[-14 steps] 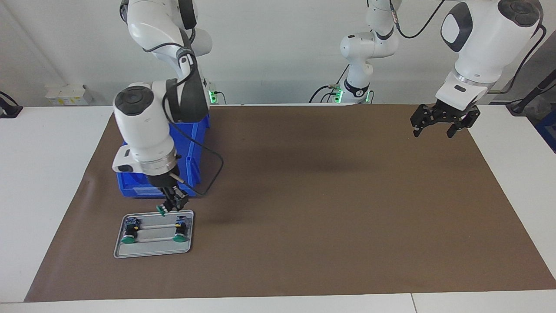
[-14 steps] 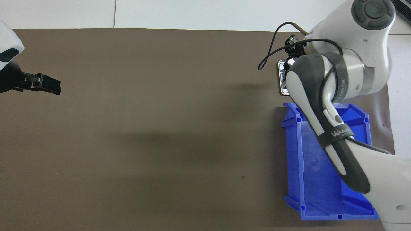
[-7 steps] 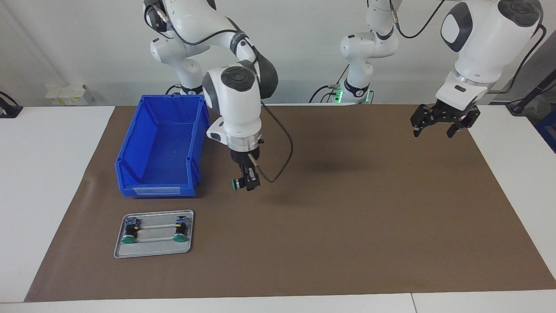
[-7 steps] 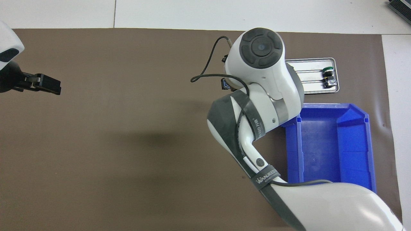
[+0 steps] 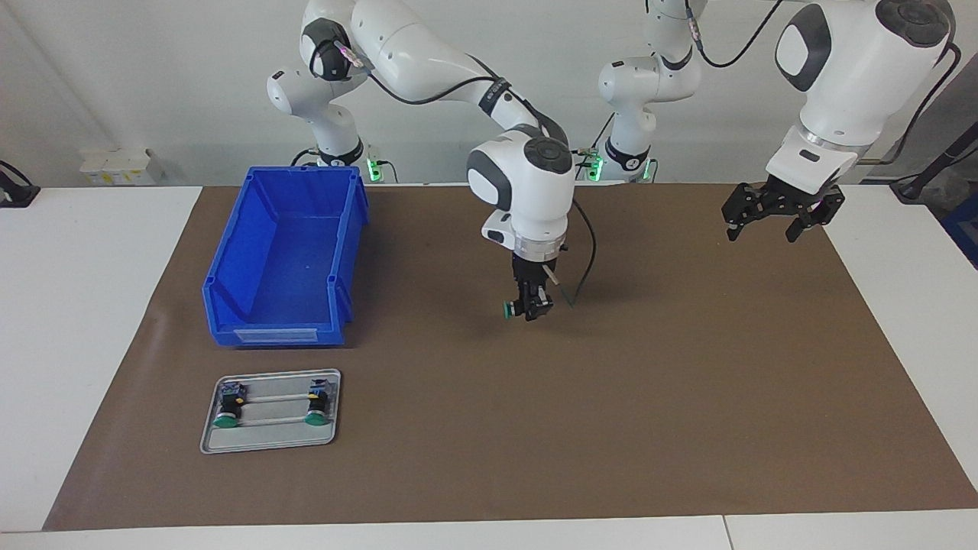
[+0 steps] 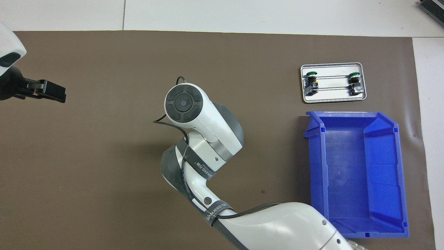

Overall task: Place and press button with both arms
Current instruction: 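Carry the green button with the right gripper to the table center, then release the button and withdraw the right gripper while the left gripper approaches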

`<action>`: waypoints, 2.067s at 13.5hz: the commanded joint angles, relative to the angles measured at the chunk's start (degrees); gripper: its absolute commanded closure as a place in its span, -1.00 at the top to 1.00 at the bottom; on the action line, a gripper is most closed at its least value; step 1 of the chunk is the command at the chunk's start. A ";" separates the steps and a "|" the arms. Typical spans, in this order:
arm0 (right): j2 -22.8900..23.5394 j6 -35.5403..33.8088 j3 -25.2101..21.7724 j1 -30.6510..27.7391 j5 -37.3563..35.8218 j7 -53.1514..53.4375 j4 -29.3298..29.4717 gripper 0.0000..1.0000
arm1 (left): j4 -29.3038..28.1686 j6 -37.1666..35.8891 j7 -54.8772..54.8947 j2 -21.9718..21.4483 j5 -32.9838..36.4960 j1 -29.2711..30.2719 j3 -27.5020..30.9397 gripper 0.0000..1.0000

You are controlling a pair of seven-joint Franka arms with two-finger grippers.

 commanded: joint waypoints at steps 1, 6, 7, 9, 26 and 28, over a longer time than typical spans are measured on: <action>2.23 1.87 0.17 1.35 0.07 2.12 3.54 -1.00 | -1.85 0.38 0.34 -1.51 0.99 0.56 -0.46 1.00; 1.35 4.60 0.17 4.69 -0.19 8.28 -2.52 -1.00 | -1.85 0.38 0.26 -1.60 0.99 0.56 -0.46 1.00; 0.83 4.78 0.17 4.69 -0.54 8.19 -3.92 -1.00 | -1.85 0.38 0.26 -1.52 0.99 0.56 -0.46 1.00; -0.66 9.94 0.17 4.60 -0.63 8.28 -8.92 -1.00 | -1.85 0.38 0.34 -1.51 0.99 0.56 -0.46 1.00; -20.51 5.93 0.08 -1.44 -5.46 -6.81 -23.17 1.00 | -3.52 1.43 1.13 -2.30 0.56 -5.41 -1.42 1.00; -23.95 5.14 0.08 -5.92 -4.85 -16.45 -24.59 1.00 | -5.79 3.09 4.54 -3.27 0.12 -8.66 -1.51 1.00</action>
